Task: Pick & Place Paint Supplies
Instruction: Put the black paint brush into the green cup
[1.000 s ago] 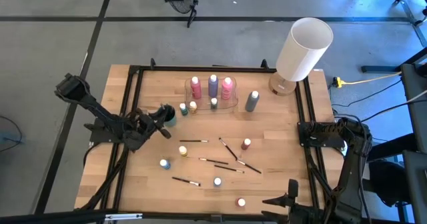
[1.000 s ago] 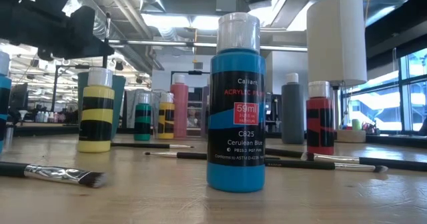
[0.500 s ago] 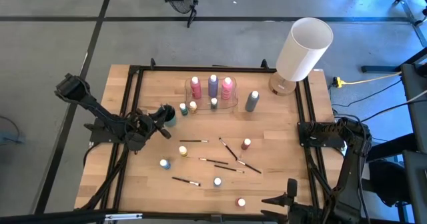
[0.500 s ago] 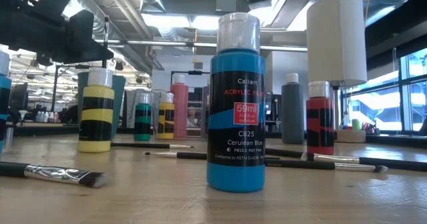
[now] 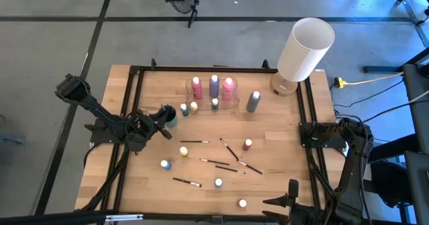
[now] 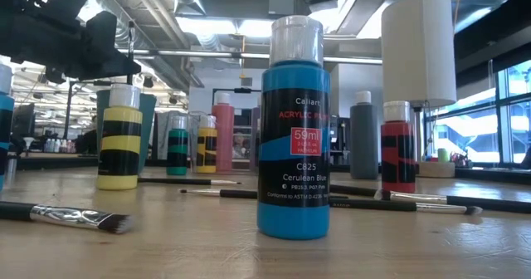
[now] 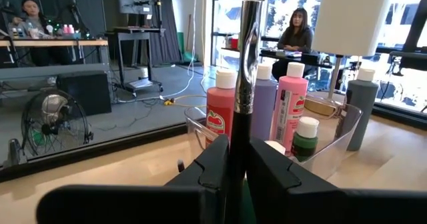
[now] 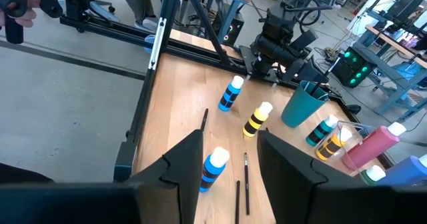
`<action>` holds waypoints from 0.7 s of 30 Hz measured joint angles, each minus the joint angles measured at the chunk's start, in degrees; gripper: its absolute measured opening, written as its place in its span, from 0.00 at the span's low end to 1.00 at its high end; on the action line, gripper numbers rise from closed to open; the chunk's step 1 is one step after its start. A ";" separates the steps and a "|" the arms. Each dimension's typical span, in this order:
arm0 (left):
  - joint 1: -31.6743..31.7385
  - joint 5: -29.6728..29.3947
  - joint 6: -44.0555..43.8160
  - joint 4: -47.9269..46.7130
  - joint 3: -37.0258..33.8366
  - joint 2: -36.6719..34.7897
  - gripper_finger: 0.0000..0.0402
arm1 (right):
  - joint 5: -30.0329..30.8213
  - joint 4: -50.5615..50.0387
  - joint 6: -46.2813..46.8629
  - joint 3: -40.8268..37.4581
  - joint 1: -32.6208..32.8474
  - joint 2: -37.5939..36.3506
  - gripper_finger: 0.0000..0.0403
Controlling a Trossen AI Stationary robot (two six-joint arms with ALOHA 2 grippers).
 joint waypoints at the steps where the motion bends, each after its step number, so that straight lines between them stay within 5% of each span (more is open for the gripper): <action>1: 0.00 0.00 0.00 -0.02 0.00 0.00 0.11 | 0.00 -0.02 0.00 0.00 0.00 0.00 0.36; 21: 0.00 0.00 -0.24 -1.53 0.00 0.00 0.18 | -0.02 -0.72 0.60 0.00 0.00 0.00 0.36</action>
